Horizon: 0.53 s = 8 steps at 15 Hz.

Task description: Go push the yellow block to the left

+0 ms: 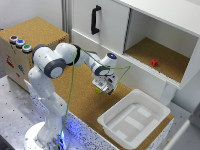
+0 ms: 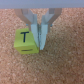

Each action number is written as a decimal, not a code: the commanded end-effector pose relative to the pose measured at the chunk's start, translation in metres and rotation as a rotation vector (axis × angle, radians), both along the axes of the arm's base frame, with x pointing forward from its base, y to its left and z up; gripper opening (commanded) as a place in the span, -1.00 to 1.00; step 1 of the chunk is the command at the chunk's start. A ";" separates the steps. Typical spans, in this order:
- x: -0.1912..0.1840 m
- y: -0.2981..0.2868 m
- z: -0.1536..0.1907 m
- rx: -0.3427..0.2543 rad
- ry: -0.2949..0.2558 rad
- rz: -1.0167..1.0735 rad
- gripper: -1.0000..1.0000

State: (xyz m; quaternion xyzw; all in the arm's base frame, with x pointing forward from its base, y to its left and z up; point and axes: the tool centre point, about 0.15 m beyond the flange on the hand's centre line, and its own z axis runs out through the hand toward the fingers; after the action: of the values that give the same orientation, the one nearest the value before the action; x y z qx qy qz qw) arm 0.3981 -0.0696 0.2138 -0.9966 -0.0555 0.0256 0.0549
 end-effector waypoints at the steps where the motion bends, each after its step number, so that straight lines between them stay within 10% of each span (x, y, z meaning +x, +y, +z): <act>1: -0.019 0.015 0.005 -0.034 -0.141 0.093 -1.00; 8: -0.032 0.050 -0.012 -0.060 -0.175 0.107 -1.00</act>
State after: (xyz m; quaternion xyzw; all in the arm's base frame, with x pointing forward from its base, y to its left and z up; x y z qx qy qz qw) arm 0.3847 -0.0479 0.2156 -0.9910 -0.1219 0.0087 0.0546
